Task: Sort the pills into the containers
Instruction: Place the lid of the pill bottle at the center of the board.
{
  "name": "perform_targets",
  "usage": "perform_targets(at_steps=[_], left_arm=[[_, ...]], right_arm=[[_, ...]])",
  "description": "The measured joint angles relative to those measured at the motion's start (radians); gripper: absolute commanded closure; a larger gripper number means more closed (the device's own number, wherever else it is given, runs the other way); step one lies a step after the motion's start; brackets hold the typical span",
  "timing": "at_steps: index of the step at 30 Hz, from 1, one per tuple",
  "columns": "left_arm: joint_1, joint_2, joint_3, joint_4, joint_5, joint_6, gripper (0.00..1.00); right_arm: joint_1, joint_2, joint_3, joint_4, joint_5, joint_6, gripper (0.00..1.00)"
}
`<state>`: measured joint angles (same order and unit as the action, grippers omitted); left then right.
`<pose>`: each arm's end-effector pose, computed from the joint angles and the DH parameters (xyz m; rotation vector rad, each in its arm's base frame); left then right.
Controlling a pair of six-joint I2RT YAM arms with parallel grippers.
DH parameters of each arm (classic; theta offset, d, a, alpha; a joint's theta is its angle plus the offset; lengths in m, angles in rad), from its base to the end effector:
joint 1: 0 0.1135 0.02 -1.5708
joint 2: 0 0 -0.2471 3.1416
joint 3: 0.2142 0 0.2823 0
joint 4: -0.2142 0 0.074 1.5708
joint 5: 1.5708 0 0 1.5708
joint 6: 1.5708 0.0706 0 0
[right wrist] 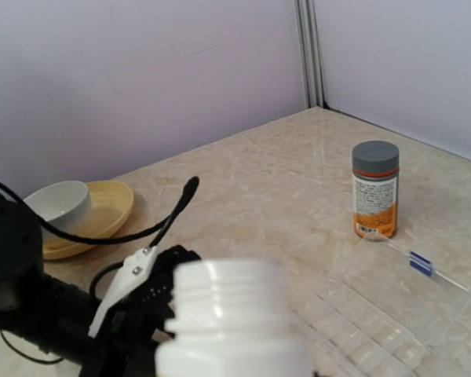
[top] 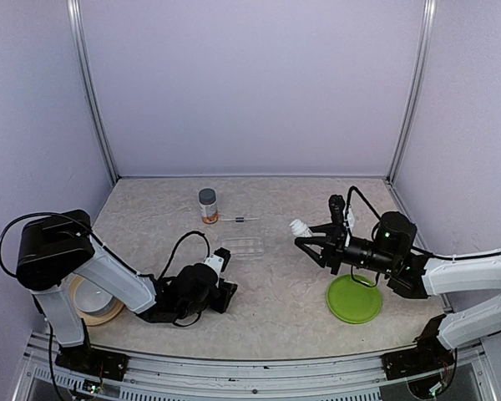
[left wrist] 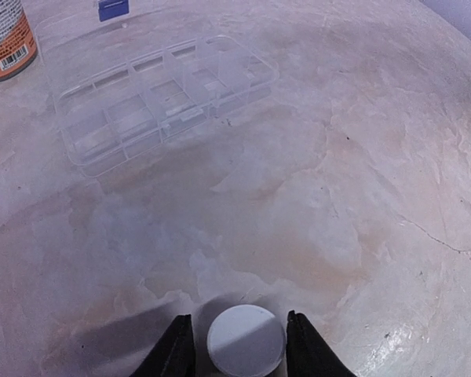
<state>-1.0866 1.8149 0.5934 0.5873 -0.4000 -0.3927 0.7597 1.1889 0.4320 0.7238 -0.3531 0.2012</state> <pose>0.1838 -0.2903 0.0322 0.5277 2.1125 -0.4141 0.2078 0.2311 0.1924 -0.7399 1.5311 1.0144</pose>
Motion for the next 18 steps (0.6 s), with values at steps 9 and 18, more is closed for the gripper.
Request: perform_targets(at_steps=[9,18], left_arm=[[-0.004,-0.001,0.0,0.0,-0.001,-0.006,0.37],[-0.004,-0.126,-0.013,-0.021,-0.001,-0.022,0.13]], right_arm=[[-0.022,0.061,0.02,0.005,-0.025,-0.003,0.92],[-0.073,0.178,0.064,0.029,-0.074,-0.011,0.92]])
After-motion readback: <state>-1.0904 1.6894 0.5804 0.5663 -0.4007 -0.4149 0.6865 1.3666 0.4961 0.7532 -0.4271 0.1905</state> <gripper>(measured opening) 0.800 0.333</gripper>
